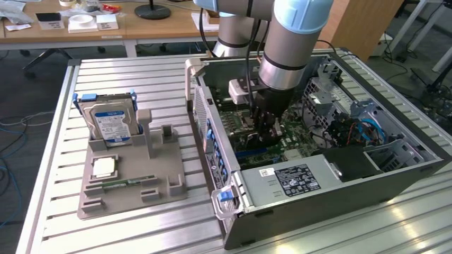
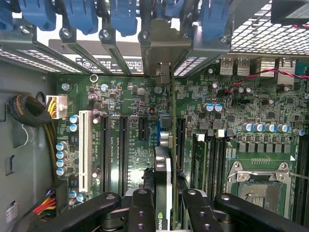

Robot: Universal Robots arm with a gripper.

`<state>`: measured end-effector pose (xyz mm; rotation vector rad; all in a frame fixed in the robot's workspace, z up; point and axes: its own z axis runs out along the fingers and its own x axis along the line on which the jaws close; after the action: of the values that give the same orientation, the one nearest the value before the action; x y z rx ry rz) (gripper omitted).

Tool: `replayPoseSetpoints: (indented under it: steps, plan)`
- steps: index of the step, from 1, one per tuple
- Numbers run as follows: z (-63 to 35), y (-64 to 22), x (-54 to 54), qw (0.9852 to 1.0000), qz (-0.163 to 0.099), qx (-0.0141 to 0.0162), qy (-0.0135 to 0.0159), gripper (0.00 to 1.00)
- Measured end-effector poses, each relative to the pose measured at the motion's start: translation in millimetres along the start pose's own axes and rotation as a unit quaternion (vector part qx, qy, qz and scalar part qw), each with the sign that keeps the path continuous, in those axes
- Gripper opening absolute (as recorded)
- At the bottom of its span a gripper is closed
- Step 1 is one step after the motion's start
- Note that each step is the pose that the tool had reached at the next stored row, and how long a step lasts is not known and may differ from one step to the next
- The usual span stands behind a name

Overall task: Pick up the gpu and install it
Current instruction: 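Insert the gpu into the slot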

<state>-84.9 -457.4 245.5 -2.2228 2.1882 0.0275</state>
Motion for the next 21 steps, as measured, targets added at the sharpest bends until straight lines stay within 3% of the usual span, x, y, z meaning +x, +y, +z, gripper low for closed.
replayPoseSetpoints:
  steps: [21]
  plan:
    - [1.5, 3.3, 0.0, 1.0000, 0.000, 0.0000, 0.0001, 0.27]
